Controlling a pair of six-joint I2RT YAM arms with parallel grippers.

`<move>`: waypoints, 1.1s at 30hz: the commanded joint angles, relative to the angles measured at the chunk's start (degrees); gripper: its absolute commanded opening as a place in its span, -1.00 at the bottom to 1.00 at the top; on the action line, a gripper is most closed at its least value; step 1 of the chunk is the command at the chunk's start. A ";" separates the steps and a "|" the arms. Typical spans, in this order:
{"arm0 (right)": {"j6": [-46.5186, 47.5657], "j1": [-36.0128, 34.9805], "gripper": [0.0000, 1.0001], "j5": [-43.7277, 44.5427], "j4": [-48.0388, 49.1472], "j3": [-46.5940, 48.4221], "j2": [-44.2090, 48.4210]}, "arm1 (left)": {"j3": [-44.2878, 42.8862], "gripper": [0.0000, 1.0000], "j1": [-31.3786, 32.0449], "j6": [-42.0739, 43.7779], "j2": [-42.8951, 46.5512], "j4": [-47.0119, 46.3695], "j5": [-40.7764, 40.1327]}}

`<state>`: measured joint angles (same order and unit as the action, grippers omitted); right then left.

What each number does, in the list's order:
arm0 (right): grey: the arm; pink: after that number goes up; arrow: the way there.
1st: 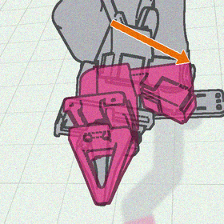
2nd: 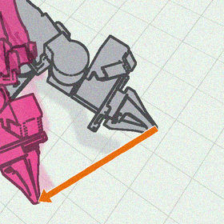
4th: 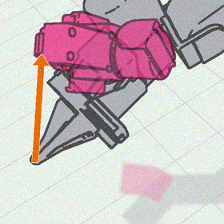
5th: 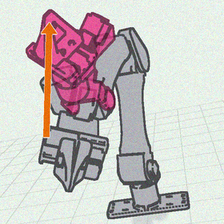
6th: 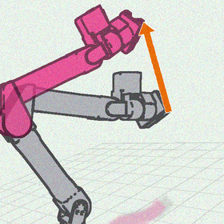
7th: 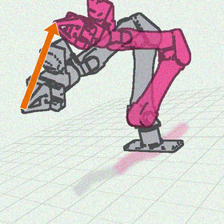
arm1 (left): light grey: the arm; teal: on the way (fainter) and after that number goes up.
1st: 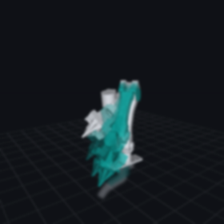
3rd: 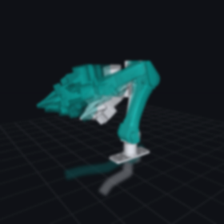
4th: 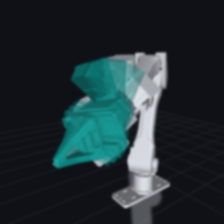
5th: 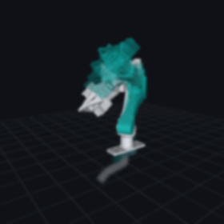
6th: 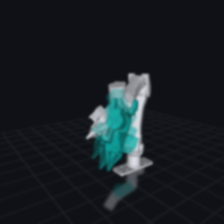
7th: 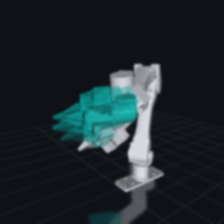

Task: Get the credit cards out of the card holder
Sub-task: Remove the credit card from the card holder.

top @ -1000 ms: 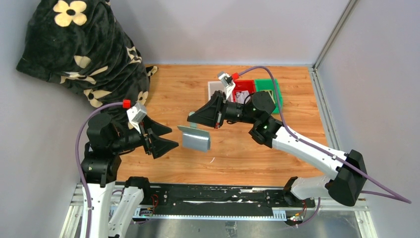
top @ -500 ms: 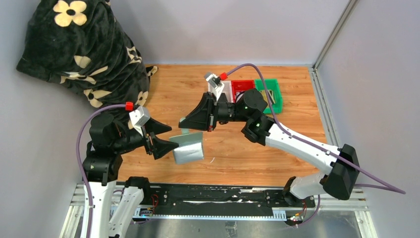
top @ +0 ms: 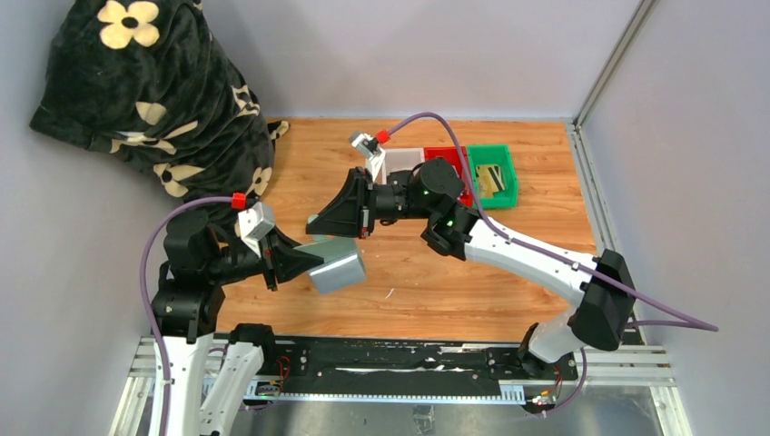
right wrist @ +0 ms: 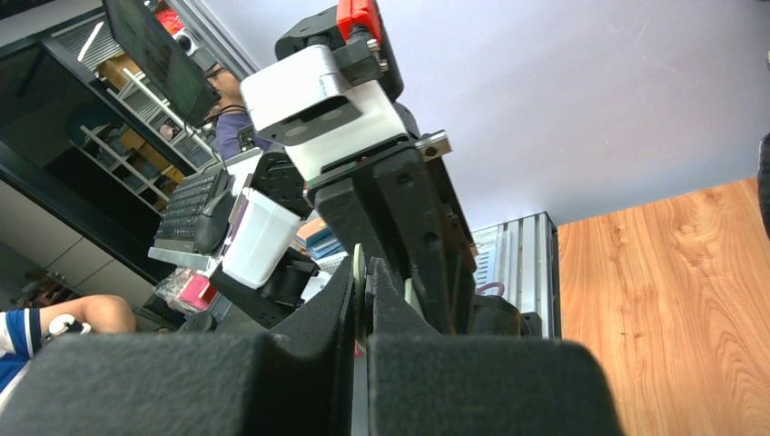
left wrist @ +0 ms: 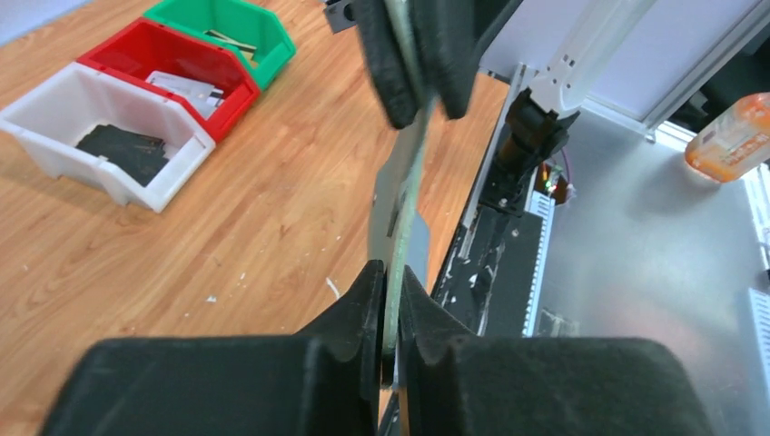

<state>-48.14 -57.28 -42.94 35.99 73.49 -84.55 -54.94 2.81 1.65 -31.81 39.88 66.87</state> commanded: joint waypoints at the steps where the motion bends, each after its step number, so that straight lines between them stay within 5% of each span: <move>1: -0.63 -0.56 -0.87 1.05 2.79 1.88 -0.25 | -0.22 -0.93 0.36 -0.67 0.76 0.19 2.34; 5: 2.65 0.94 -0.23 1.43 0.70 -0.85 1.94 | -1.59 -1.00 0.36 -1.34 0.22 0.20 3.63; 12: 7.21 7.94 0.52 -4.06 -0.19 -9.64 8.67 | -4.63 -1.00 0.36 -5.71 -1.09 0.24 5.74; 21: 15.13 12.01 0.64 -3.83 -4.94 -21.59 19.14 | -10.77 -1.00 0.36 -9.44 -3.37 0.31 6.08; 33: 11.28 12.06 0.65 -1.49 8.55 -31.97 21.92 | -13.98 -1.00 0.36 -17.31 -7.63 0.30 7.05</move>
<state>-34.92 -45.84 -45.52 36.32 42.44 -61.98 -67.53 2.83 -10.26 -38.30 40.82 72.07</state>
